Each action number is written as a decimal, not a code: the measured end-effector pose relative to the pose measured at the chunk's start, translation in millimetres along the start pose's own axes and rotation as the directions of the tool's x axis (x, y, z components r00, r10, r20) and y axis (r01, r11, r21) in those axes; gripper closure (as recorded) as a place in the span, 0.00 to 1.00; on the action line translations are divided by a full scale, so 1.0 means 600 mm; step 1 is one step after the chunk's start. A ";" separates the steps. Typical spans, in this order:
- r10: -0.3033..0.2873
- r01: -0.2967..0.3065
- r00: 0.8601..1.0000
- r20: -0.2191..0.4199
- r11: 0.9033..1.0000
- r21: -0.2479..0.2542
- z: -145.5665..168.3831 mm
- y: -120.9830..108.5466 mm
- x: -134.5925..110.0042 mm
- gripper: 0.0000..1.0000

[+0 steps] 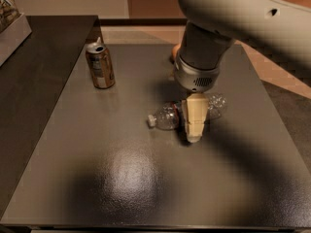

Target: Place water bottle upright

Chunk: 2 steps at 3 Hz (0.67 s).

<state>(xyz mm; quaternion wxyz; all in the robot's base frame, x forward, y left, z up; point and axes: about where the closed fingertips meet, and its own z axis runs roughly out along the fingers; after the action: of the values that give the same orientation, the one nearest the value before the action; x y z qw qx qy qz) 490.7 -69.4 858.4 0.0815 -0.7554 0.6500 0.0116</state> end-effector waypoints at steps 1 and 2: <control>0.003 -0.003 1.000 -0.008 1.000 -0.023 0.021 0.001 0.003 0.03; 0.003 -0.003 1.000 -0.007 0.999 -0.037 0.033 0.000 0.005 0.20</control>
Offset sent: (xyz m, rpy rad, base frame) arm 0.0046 -0.0012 -0.0294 -0.0153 0.0599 0.0032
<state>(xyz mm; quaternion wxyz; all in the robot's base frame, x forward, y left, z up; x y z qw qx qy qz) 493.1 -69.8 838.7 0.0653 -0.7558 0.6512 0.0209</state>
